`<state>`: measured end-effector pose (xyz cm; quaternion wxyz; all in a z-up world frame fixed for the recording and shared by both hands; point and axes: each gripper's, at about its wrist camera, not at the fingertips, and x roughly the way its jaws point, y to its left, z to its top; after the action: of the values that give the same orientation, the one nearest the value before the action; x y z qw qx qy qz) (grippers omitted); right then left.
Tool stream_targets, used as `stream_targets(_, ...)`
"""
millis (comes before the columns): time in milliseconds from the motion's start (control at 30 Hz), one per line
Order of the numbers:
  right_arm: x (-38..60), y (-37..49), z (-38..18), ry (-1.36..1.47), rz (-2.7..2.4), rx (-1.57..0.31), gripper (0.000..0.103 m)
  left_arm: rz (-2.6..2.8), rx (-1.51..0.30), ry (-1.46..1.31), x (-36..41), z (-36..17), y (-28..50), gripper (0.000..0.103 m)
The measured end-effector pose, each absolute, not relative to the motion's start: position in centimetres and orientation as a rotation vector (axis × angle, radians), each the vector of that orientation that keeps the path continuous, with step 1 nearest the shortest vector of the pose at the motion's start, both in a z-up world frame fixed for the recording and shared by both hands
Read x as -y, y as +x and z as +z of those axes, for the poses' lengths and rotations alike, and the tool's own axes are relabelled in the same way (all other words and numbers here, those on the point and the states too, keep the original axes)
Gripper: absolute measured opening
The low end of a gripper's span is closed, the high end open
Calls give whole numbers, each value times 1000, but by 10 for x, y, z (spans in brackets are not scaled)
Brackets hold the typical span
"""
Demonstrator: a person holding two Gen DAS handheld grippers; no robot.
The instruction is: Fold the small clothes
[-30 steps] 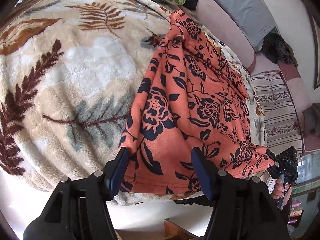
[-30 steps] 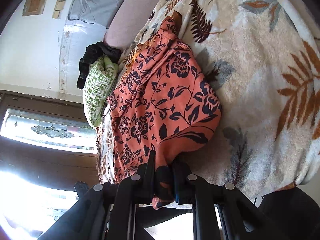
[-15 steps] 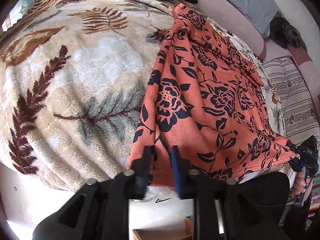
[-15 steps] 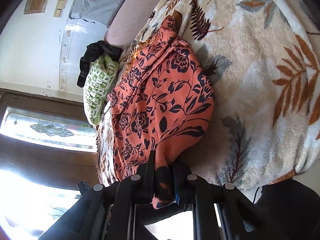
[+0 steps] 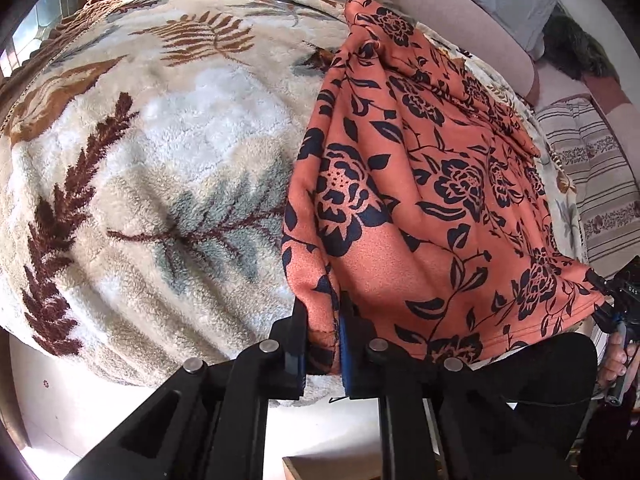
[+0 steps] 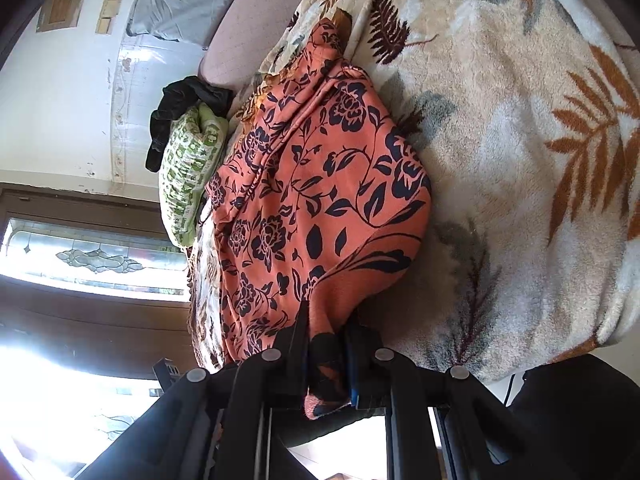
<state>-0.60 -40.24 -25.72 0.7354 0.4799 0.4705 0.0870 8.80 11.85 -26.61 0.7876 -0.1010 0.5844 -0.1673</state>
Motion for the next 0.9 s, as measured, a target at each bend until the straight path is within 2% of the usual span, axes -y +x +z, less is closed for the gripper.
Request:
stream_targets(100,407,-1,-244,1052,199,-1008,15,-491,-1194,-395,-125,-236,96,13)
stream_targets(200,416,16,-222,1039,212,-964,15,-567,-1101,-419,-118,-192,120,13)
stream_targets(400,453,93,-164,1043,193,-746,15,-575,-1037,-417,-84,-140,243,13)
stream_targets(567,497,194,-146,1092,118,-591,15,-476,-1034,-406,-49,-150,361,13)
stream_targets(700,493,242,-160,1043,106,-666,18,-438,-1078,-455,-34,-189,401,13)
stream_targets(733,487,245,-169,1031,124,-724,22,-450,-1082,-471,-35,-199,401,13)
stream_targets(800,475,240,-195,965,129,-856,57,-443,-1067,-479,-42,-210,391,13)
stream_targets(833,469,235,-207,921,121,-913,87,-447,-1055,-506,-48,-214,383,13)
stream_targets(900,465,215,-233,848,91,-976,89,-451,-1027,-598,-66,-222,367,13)
